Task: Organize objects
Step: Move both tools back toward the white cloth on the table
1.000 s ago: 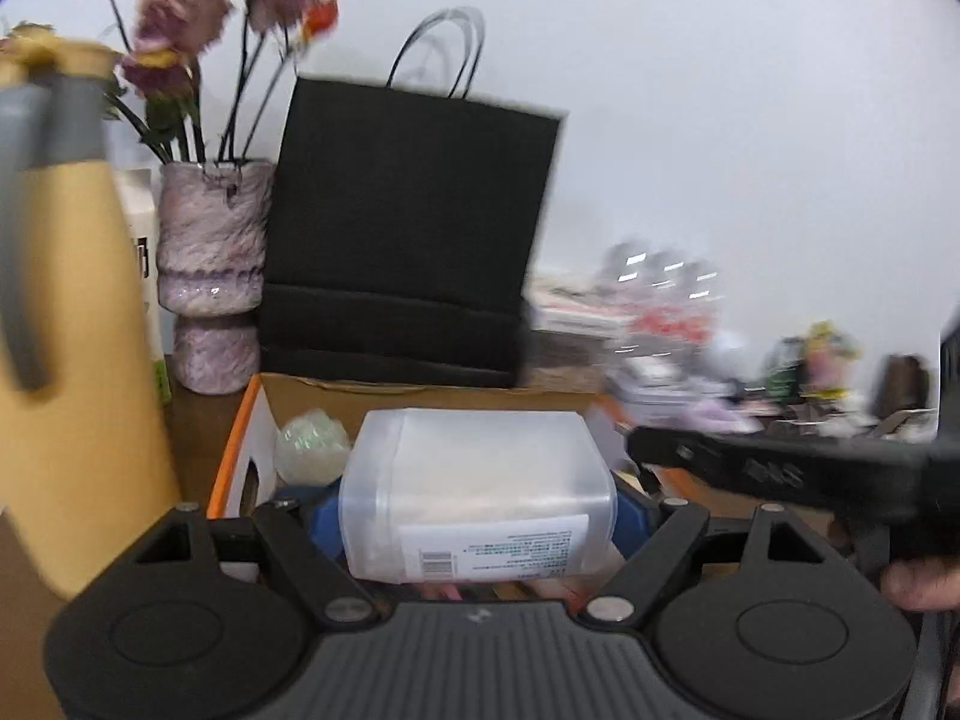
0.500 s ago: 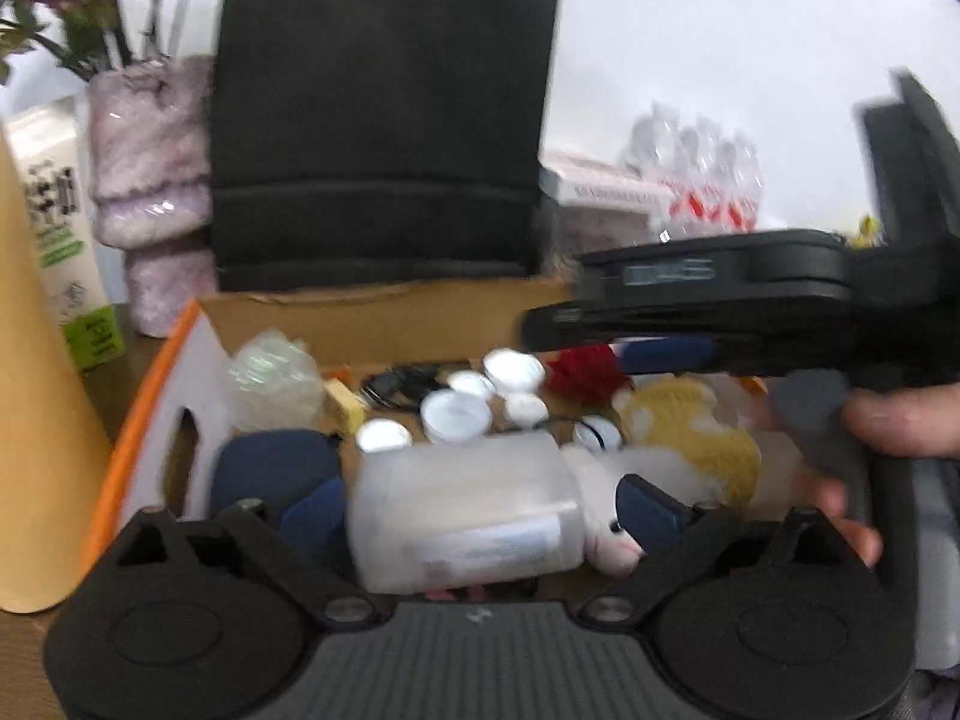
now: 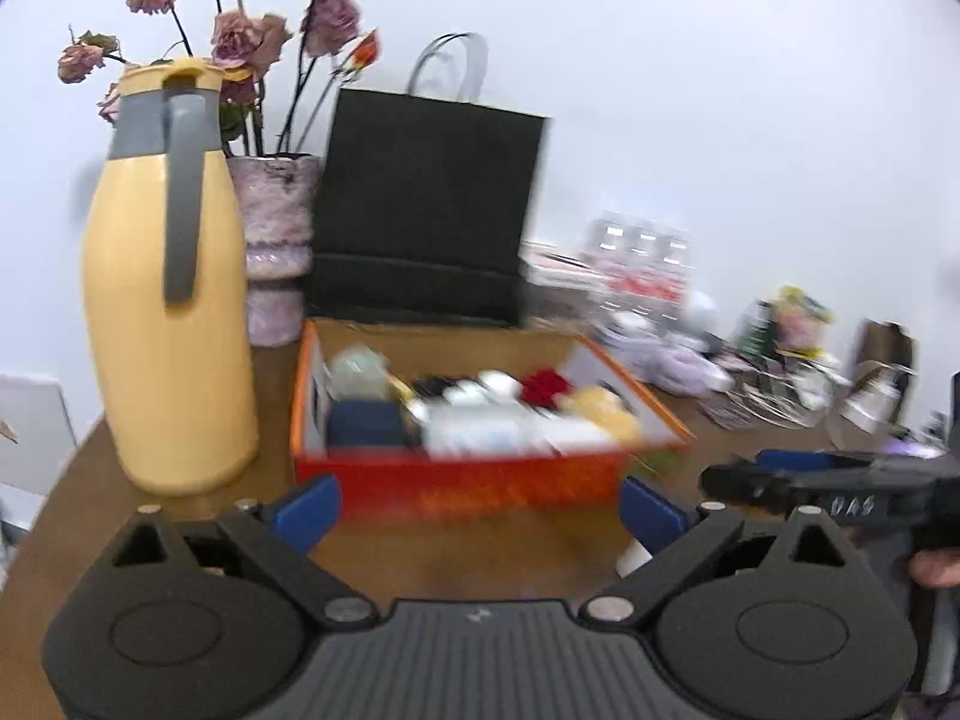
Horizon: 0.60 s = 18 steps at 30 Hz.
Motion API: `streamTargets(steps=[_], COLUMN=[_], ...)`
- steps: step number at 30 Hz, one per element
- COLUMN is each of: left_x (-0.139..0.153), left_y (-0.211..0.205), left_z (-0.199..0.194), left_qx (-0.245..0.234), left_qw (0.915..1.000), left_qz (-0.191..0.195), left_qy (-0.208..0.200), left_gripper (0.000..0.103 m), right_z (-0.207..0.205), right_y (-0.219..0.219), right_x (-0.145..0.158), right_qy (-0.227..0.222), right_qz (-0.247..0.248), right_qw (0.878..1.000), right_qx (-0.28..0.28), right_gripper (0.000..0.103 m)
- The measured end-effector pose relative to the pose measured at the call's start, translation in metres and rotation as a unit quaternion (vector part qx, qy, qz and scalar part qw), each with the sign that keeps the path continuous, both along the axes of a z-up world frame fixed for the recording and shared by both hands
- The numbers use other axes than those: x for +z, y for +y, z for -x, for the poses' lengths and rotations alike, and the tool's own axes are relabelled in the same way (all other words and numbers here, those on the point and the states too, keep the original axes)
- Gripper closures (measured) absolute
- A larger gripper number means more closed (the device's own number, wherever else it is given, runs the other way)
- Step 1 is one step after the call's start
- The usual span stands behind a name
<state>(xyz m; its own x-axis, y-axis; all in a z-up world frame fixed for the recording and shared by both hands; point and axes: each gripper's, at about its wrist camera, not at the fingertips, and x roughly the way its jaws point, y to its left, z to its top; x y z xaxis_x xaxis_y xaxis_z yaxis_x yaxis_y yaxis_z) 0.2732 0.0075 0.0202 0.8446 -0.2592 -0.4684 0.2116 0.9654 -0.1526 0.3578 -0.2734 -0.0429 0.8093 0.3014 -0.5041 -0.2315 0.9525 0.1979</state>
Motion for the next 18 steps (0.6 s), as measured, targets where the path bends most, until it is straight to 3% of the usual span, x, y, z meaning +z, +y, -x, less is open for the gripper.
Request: streamTargets(steps=[5, 9, 13, 18], left_x=[-0.015, -0.02, -0.015, -0.007], left_y=[-0.01, -0.007, -0.01, -0.02], left_z=[0.102, 0.16, 0.18, 0.189], left_qx=[-0.02, -0.05, -0.048, -0.06], left_qw=[0.9988, 0.9973, 0.998, 0.9969], left_qz=[-0.043, -0.053, -0.04, -0.037], left_qy=[-0.004, 0.004, -0.007, -0.035], left_gripper=[0.003, 0.003, 0.003, 0.003], right_z=[0.13, 0.214, 0.251, 0.263], right_y=[0.008, 0.009, 0.009, 0.02], right_x=[-0.012, -0.016, -0.004, 0.013], right_qy=[-0.006, 0.011, 0.001, -0.041], right_qz=[-0.006, -0.005, 0.031, 0.059], right_qw=[1.0, 1.0, 0.999, 0.997], right_qx=[-0.012, -0.008, -0.006, -0.007], right_gripper=[0.0, 0.0, 0.0, 0.0])
